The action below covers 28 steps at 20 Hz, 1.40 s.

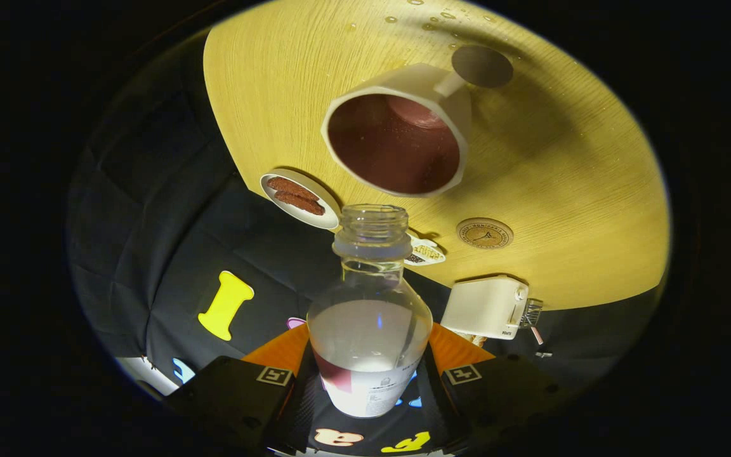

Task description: Take the bottle from table, then pour the juice into the cup, finally place the bottle on the coaster

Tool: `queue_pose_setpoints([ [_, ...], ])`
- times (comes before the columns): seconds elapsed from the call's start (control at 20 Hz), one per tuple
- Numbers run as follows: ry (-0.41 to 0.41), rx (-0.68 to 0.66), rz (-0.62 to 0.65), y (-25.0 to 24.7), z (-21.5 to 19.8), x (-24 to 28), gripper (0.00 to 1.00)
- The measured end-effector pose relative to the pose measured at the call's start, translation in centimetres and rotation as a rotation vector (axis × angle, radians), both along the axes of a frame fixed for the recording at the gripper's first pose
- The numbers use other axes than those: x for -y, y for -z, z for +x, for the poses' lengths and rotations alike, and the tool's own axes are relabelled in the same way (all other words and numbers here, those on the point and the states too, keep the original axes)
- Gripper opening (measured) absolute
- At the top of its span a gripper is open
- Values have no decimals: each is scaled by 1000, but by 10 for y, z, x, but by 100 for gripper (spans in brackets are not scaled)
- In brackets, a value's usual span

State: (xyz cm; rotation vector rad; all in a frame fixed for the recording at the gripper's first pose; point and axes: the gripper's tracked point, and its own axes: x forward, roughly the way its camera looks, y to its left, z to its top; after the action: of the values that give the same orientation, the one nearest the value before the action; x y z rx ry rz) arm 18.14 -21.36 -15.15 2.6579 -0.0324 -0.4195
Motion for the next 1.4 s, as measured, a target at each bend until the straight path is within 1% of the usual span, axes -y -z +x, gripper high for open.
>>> queue_pose_setpoints([
  [0.4,41,-33,-107,2,-4,4,72],
  [0.65,28,-46,-179,8,0,-9,72],
  [0.8,18,-67,-295,10,3,-18,71],
  [0.9,-10,-106,-456,13,3,-24,71],
  [1.1,-109,-203,-826,22,-7,-42,71],
  [1.3,-158,-290,-1233,19,-28,-45,71],
  [1.4,-204,-315,-1444,12,-36,-52,71],
])
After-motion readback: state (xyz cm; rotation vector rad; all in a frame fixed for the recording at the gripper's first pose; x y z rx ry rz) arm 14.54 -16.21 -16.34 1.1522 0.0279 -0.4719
